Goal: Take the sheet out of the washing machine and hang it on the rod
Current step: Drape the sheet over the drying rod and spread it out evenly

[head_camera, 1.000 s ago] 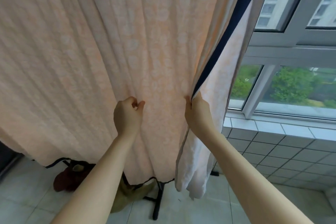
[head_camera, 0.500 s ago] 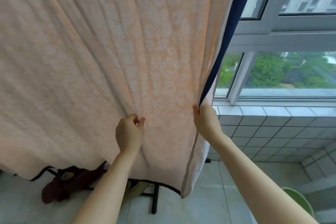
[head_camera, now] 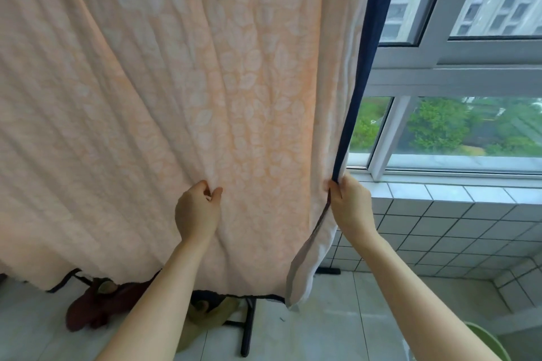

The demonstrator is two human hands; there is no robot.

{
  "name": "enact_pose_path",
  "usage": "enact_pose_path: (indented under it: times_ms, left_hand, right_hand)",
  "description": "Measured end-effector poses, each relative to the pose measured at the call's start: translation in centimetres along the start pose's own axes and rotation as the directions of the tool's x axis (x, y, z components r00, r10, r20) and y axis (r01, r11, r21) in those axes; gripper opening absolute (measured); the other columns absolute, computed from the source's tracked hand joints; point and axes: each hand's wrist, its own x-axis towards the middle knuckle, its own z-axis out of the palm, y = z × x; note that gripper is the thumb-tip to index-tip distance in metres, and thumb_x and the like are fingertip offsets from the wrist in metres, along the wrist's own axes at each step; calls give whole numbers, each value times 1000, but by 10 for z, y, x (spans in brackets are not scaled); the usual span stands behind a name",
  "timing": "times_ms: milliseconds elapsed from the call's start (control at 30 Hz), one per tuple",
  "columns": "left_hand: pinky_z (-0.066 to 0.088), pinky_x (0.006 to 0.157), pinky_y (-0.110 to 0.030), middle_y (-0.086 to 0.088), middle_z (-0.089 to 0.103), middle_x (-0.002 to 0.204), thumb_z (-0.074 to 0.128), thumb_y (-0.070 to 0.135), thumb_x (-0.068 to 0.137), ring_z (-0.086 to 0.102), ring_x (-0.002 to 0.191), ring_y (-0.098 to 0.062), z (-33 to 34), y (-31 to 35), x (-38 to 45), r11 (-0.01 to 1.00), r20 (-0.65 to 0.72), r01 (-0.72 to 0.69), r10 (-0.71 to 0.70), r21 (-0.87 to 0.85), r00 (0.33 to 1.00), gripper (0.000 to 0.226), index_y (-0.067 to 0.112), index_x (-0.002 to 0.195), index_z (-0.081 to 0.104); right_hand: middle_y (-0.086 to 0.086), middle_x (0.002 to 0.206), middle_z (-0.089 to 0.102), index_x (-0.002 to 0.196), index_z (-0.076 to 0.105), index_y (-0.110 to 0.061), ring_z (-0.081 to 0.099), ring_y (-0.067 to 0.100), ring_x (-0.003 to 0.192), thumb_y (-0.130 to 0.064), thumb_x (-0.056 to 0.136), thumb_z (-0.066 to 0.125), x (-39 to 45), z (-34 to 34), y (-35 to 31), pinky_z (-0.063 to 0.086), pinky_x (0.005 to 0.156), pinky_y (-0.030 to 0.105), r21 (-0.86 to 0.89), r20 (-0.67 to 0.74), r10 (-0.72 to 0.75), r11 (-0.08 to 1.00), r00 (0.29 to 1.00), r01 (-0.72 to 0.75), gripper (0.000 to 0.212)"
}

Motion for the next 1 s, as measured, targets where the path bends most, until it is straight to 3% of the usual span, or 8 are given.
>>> enact_pose_path:
  times_ms: [167,267,400,533,600,667,867,1000]
  left_hand:
    - [50,56,-36,-1,60,62,64,27,89,58,61,-24,5,3,5,998,17,49,-50,45,999,29,11,67,56]
    - [53,59,-38,1,62,64,64,30,89,60,63,-22,3,2,7,999,14,54,-54,2,998,27,11,70,58]
    - [44,55,-28,2,64,71,65,31,89,59,66,-20,-4,-1,9,998,-4,53,-54,-43,999,26,11,73,59]
    - [38,57,-18,6,64,78,65,33,89,59,70,-13,-19,-4,16,993,-57,30,-36,-115,998,19,16,79,63]
    - [38,59,-16,8,66,80,64,35,89,60,71,-10,-28,-11,25,989,-85,-12,-1,-146,996,19,17,84,66]
    - [43,62,-22,9,67,82,63,35,89,61,74,-12,-38,-21,37,986,-119,-53,34,-161,992,18,18,86,67]
    - [48,69,-35,5,65,96,67,28,87,58,88,-20,-82,-63,74,985,-218,-125,96,-122,971,16,17,98,62]
    - [47,71,-33,2,61,106,73,36,81,56,98,-22,-105,-83,99,986,-222,-108,78,-125,972,38,17,109,56]
  right_hand:
    - [0,64,50,68,39,-15,45,23,61,-14,97,44,9,-2,10,32,50,32,-43,56,37,998,998,-35,29]
    - [2,76,51,82,40,-13,48,24,68,-25,97,43,6,-9,8,37,53,33,-336,233,124,941,964,-40,19]
    - [1,66,47,72,35,-13,44,18,54,-37,96,47,-2,-8,-2,36,49,27,-554,367,307,830,878,-59,36]
    - [2,71,57,79,50,-13,54,16,60,-44,97,46,-9,6,-25,44,53,27,-491,460,180,867,869,81,36]
    - [4,101,68,115,58,-10,64,19,86,-46,97,45,-12,19,-39,52,72,30,-384,453,69,915,889,125,42]
    - [2,118,64,130,52,-12,63,17,101,-47,96,47,-15,37,-55,51,82,28,-290,425,-15,945,905,152,49]
    - [-4,114,65,126,54,-18,62,13,98,-57,92,46,-23,96,-115,46,74,26,-158,303,-130,970,944,185,52]
    - [-2,102,68,117,58,-17,63,18,88,-68,88,40,-26,125,-155,43,64,28,-288,195,-112,943,974,166,62]
